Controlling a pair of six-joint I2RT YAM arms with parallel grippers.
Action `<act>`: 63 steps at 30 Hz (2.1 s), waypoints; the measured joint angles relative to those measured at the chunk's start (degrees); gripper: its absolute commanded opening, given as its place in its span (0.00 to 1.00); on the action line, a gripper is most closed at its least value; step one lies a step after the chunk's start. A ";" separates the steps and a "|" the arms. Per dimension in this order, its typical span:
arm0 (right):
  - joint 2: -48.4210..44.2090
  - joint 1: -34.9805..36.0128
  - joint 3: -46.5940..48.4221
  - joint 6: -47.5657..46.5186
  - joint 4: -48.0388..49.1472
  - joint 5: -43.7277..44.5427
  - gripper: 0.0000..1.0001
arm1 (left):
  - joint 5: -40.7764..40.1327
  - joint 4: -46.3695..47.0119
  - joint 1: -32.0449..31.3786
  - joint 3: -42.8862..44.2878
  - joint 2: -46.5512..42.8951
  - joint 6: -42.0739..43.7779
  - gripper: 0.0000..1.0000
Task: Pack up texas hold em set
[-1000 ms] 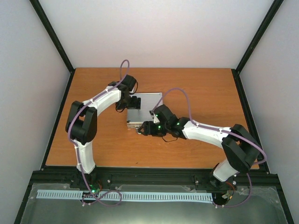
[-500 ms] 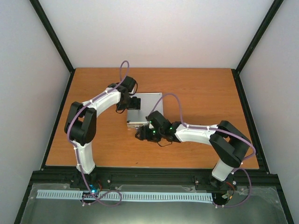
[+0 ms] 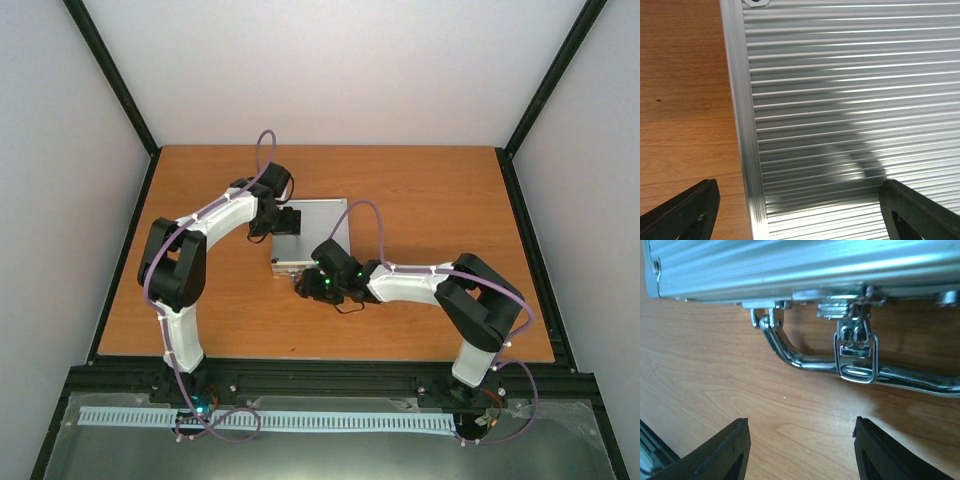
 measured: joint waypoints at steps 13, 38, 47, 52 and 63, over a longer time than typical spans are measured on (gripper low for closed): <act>1.05 0.00 1.20 1.66 -0.61 2.36 0.46 | 0.57 0.07 0.39 -0.04 0.00 0.02 0.90; 1.05 -0.07 0.04 3.48 -0.13 8.74 0.32 | 1.33 0.70 0.55 -0.57 -0.11 0.02 0.90; 1.20 -0.07 0.00 4.39 1.03 8.74 0.21 | 1.36 0.72 0.55 -0.57 -0.11 0.02 0.90; 1.92 -0.07 0.00 4.46 1.03 8.72 0.16 | 1.38 0.74 0.55 -0.57 -0.11 0.04 0.90; 2.08 -0.24 0.00 4.85 0.85 9.79 0.08 | 1.40 0.81 0.55 -0.59 -0.11 0.04 0.90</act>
